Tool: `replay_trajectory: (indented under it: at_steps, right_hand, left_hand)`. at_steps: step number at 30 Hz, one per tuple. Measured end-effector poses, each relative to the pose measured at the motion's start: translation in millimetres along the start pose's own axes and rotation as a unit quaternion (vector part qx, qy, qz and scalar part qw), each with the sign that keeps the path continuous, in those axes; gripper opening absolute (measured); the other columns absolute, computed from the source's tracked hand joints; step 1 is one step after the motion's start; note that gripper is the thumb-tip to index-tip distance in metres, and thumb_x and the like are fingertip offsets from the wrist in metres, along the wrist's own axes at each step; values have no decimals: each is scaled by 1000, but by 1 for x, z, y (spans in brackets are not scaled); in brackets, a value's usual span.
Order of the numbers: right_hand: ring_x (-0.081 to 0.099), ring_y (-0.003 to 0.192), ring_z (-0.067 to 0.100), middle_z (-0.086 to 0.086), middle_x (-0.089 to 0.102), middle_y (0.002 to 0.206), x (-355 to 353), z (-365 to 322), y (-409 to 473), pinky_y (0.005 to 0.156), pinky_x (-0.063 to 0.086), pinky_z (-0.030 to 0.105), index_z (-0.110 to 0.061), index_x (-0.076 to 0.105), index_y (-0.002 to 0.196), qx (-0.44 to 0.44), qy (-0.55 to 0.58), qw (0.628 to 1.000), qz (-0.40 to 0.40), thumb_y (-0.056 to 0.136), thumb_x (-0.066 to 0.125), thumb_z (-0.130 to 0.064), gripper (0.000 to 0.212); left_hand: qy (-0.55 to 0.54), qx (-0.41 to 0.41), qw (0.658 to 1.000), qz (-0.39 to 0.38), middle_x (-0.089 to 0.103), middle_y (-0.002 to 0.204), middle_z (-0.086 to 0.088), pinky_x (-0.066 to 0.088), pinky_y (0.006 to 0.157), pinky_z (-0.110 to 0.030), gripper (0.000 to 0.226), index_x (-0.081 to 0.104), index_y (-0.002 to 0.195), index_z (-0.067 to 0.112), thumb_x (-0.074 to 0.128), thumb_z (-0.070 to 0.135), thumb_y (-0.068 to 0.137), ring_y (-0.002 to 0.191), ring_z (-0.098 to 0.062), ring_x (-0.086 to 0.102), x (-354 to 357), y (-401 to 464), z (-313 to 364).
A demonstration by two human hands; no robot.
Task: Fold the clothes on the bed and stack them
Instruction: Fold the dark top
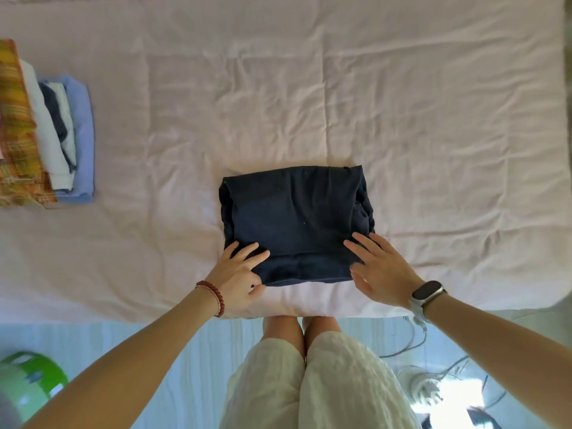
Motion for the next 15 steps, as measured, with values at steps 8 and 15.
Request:
replay_trajectory:
  at_steps: [8, 15]
  right_hand:
    - [33, 137, 31, 15, 38, 145, -40, -13, 82, 114, 19, 51, -7, 44, 136, 50, -66, 986, 148, 91, 33, -31, 53]
    - [30, 138, 31, 9, 33, 150, -5, 53, 114, 107, 21, 62, -31, 35, 142, 120, -80, 979, 141, 88, 39, -51, 58]
  left_hand:
    - [55, -158, 952, 256, 37, 145, -18, 30, 104, -57, 54, 39, 138, 16, 35, 33, 87, 133, -39, 33, -66, 50, -20]
    - [24, -251, 937, 242, 26, 151, -18, 17, 108, -61, 70, 25, 144, 27, 32, 62, 83, 137, -43, 22, -30, 81, -84]
Point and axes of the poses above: each hand's wrist, its own y-axis towards the middle knuckle, its own x-axis out of the palm, z = x × y, the point moved 8 cm from there along y, towards the middle knuckle
